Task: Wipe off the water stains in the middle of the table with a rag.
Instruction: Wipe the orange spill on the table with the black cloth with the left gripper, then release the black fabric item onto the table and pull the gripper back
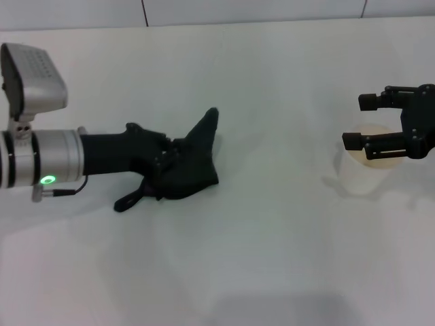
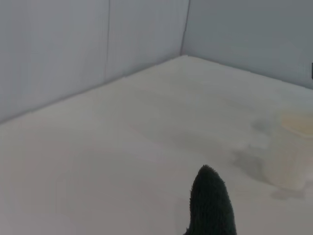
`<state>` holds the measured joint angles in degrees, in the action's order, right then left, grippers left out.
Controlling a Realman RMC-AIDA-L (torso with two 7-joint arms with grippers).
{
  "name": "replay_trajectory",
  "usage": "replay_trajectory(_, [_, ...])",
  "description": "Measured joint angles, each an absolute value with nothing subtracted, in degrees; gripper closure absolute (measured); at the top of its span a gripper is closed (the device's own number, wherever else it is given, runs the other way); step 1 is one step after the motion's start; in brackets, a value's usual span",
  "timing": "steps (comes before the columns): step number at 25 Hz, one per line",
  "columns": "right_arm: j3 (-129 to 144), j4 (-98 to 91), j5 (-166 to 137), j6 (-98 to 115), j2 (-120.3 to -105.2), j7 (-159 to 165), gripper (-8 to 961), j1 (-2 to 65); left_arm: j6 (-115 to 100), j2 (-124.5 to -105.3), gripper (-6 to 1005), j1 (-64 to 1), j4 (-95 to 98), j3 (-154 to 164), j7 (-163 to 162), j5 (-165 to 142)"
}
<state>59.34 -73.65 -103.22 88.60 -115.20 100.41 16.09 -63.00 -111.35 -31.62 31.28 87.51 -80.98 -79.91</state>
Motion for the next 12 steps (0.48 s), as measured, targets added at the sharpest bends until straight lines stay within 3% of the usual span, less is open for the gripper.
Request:
replay_trajectory(10, [60.13,-73.01,-102.13,88.10,-115.23,100.46,114,16.26,-69.14,-113.91,873,-25.48,39.80,76.23,-84.93,-93.54])
replay_trajectory(12, [60.13,-72.90,-101.90,87.98,-115.23,100.46,115,16.26,-69.62,-114.44,799,-24.34,41.48,74.70,-84.99,-94.34])
